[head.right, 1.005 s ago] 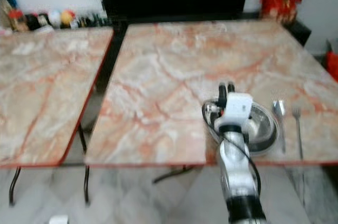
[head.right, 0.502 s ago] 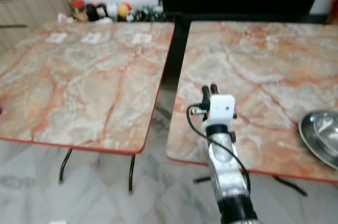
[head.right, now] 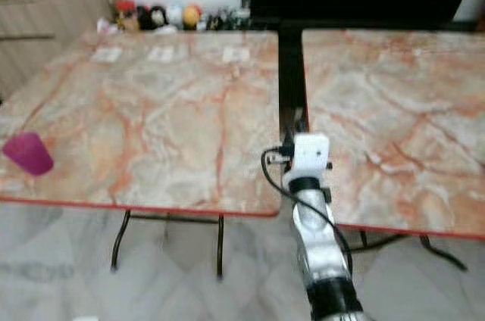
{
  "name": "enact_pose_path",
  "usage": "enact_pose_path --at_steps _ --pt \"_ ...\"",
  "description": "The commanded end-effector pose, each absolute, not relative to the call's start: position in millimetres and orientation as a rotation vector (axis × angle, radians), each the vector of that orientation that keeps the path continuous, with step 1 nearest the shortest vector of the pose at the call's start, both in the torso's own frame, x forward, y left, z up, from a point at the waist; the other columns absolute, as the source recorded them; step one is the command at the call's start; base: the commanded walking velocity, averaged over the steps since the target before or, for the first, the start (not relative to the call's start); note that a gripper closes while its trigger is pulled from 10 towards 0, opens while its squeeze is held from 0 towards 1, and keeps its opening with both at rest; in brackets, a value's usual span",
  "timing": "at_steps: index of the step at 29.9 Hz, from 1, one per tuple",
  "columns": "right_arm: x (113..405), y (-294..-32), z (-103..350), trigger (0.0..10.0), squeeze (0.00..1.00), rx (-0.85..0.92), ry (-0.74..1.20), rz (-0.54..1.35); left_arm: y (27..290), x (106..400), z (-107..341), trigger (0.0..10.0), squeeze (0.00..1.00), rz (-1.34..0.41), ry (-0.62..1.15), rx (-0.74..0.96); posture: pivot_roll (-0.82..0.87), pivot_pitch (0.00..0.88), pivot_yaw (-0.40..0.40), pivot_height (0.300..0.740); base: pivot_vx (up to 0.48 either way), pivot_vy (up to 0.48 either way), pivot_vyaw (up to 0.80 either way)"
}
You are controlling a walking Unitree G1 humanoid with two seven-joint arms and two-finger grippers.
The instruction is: Setting the table
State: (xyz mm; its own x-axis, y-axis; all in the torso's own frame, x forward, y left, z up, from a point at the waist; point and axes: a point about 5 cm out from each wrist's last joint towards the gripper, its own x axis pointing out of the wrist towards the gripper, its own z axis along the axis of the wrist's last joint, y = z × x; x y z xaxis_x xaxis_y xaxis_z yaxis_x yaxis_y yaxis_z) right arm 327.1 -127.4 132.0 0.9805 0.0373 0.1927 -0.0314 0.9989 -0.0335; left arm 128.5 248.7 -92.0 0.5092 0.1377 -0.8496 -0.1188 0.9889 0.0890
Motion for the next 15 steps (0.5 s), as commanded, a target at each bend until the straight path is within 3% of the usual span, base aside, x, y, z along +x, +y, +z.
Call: enact_pose_path --at_steps 1,15 --pt "328.8 -114.8 134.9 10.0 0.00 -0.019 -0.197 0.071 255.5 125.8 -90.9 10.0 0.00 0.163 1.032 0.044 -0.02 0.000 0.014 0.740 0.000 0.480 0.00" --pt "331.8 -109.7 135.2 10.0 0.00 -0.014 -0.195 0.089 253.9 124.7 -91.6 10.0 0.00 0.164 1.031 0.041 -0.02 0.000 0.011 0.740 0.000 0.480 0.00"
